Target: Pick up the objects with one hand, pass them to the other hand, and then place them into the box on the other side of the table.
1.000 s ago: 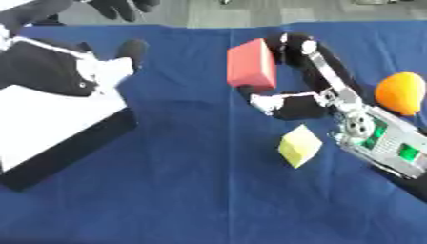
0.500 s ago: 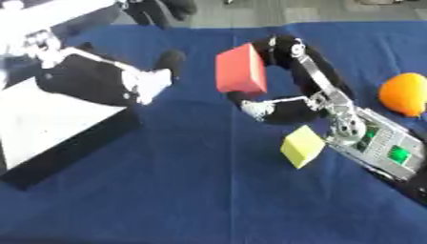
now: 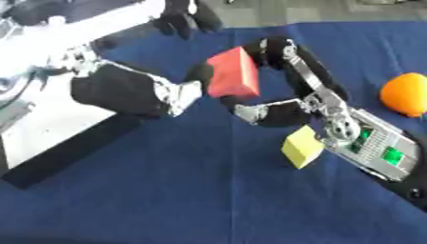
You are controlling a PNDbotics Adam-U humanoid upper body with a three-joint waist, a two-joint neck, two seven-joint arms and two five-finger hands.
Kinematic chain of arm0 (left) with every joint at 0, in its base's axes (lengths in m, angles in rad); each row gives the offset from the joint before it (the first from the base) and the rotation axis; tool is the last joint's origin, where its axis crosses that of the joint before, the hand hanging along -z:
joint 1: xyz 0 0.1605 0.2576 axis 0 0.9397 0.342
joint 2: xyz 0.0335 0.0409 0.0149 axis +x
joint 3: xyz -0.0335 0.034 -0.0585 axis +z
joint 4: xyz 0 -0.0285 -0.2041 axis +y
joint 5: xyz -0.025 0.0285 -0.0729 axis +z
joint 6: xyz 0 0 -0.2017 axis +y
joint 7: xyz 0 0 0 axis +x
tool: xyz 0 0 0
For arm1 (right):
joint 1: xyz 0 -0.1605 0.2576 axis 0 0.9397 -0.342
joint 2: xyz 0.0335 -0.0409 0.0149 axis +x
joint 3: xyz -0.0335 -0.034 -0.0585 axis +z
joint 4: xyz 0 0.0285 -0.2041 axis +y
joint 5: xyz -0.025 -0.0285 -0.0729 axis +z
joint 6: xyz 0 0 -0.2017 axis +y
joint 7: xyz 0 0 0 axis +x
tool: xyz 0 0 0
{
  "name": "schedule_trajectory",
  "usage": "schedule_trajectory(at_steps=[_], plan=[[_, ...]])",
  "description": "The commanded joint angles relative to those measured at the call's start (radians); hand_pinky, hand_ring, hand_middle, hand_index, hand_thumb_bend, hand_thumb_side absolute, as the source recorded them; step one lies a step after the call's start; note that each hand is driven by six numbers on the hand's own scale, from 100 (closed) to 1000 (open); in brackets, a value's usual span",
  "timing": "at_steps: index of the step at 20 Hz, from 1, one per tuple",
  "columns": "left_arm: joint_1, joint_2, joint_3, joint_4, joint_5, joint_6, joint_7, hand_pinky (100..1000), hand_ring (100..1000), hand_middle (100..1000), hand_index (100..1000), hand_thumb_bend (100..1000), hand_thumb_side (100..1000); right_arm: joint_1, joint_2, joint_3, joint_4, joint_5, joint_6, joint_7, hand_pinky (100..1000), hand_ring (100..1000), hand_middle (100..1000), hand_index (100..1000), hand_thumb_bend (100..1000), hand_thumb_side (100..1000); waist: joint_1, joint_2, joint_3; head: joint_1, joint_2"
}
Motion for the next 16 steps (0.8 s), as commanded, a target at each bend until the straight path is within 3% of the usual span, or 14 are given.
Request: schedule_trajectory(at_steps=[1, 5, 7, 10, 16], plan=[[-0.026, -0.003, 0.0, -0.007, -0.03, 0.003, -0.032, 829, 791, 792, 870, 100, 476, -0.023, -0.004, -0.004, -0.009, 0.021, 0.003, -0.001, 665, 570, 478, 654, 285, 100, 0.015, 0.001, 0.002, 0.003, -0.001], [-0.031, -0.014, -0.012, -0.007, -0.09, 0.013, -0.079, 846, 808, 806, 872, 100, 545, -0.034, 0.001, -0.003, -0.009, 0.046, 0.017, -0.002, 661, 567, 476, 652, 304, 100, 0.017, 0.007, 0.0, 0.008, -0.001], [-0.031, -0.019, -0.011, -0.007, -0.137, 0.022, -0.091, 859, 816, 809, 873, 100, 507, -0.034, 0.003, -0.002, -0.009, 0.057, 0.022, -0.001, 659, 566, 475, 651, 308, 100, 0.018, 0.008, -0.001, 0.011, -0.001], [-0.031, -0.022, -0.012, -0.007, -0.207, 0.025, -0.098, 897, 817, 793, 867, 109, 519, -0.033, 0.004, 0.002, -0.009, 0.069, 0.023, 0.005, 659, 564, 473, 648, 304, 100, 0.018, 0.009, -0.004, 0.013, -0.001], [-0.032, -0.031, -0.018, -0.007, -0.31, 0.027, -0.082, 955, 842, 803, 886, 263, 493, -0.032, 0.009, 0.012, -0.009, 0.093, 0.015, 0.022, 658, 563, 473, 647, 305, 100, 0.021, 0.011, -0.007, 0.019, -0.001]])
